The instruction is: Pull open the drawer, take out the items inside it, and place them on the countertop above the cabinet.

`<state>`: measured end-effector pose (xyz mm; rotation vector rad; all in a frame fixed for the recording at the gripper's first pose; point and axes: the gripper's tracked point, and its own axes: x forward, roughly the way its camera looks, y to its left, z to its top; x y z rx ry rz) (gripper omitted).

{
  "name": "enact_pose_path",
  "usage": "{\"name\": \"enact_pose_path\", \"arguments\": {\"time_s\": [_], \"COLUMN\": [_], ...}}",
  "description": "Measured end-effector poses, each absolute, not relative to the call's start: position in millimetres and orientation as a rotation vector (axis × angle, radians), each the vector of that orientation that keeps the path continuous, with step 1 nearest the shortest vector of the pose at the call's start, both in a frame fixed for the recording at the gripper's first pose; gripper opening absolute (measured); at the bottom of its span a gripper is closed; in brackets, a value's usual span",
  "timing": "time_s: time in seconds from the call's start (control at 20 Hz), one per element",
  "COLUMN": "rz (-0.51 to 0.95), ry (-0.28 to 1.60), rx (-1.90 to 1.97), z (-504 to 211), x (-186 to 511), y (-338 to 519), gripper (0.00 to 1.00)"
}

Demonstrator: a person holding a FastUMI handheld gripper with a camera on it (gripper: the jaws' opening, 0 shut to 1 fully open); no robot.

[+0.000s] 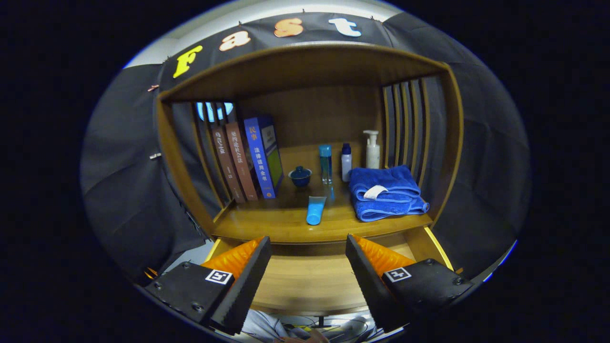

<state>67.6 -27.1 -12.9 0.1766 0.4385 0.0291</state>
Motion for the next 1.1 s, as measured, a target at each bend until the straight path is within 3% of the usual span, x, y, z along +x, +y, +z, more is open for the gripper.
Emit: {"name": "enact_pose_path", "arguments": {"time_s": [0.4,1.1], "rz": [0.005,-0.023], "ry": [0.389,0.479], "rx": [0.224,0.193], "z": [-86,-172], "x": [-18,-20], "y": [-37,-31], "gripper": [1.0,1.0]}}
